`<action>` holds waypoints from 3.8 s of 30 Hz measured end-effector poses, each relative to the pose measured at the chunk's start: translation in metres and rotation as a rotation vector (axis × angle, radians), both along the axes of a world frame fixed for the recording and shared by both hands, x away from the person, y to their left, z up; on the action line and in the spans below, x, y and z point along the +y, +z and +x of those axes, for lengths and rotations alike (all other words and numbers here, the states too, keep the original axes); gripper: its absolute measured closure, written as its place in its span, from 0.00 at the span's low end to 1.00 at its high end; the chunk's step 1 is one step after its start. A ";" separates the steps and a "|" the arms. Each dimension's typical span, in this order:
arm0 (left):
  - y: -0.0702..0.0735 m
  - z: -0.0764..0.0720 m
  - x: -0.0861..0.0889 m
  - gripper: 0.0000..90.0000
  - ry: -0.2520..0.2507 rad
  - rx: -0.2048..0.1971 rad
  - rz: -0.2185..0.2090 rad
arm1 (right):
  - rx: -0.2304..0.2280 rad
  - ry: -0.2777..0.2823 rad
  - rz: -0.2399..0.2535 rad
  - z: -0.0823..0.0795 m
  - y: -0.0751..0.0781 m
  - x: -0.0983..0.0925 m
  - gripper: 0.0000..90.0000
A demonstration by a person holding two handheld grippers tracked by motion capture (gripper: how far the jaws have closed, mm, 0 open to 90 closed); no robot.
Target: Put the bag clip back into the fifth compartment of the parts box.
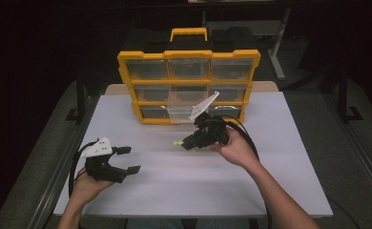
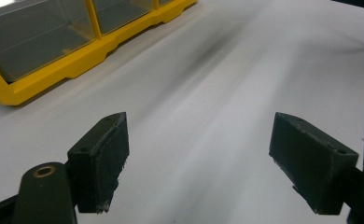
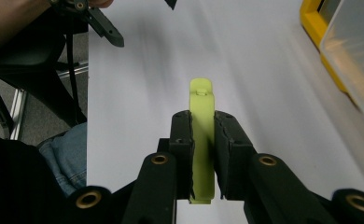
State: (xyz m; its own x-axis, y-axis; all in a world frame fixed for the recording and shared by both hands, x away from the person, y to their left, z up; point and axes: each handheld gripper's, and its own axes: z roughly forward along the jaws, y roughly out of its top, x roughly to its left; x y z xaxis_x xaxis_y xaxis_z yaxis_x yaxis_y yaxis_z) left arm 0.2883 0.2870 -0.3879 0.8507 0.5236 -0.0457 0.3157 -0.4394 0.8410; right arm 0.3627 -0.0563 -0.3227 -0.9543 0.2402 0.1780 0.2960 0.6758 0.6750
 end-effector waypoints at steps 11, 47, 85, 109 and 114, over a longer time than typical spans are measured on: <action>0.001 -0.001 0.001 0.22 0.003 -0.001 -0.004 | -0.035 0.027 0.020 0.007 0.027 0.001 0.85; 0.002 -0.001 0.001 0.22 0.006 0.000 -0.012 | -0.120 0.032 0.049 0.040 0.108 -0.001 0.86; 0.002 -0.001 0.001 0.22 0.009 0.006 -0.024 | -0.164 -0.083 -0.006 0.087 0.133 -0.009 0.86; 0.001 -0.002 -0.003 0.17 0.016 -0.006 -0.035 | -0.151 -0.121 -0.047 0.094 0.101 -0.015 0.86; 0.002 -0.002 -0.001 0.17 0.012 -0.010 -0.021 | -0.138 -0.121 -0.058 0.096 0.092 -0.014 0.86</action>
State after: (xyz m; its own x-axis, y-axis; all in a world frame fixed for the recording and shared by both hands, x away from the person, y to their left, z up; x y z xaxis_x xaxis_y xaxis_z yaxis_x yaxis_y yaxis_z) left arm 0.2861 0.2862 -0.3857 0.8447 0.5331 -0.0479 0.3122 -0.4180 0.8531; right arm 0.4587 -0.0704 -0.2309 -0.9322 0.3608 0.0299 0.2847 0.6797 0.6759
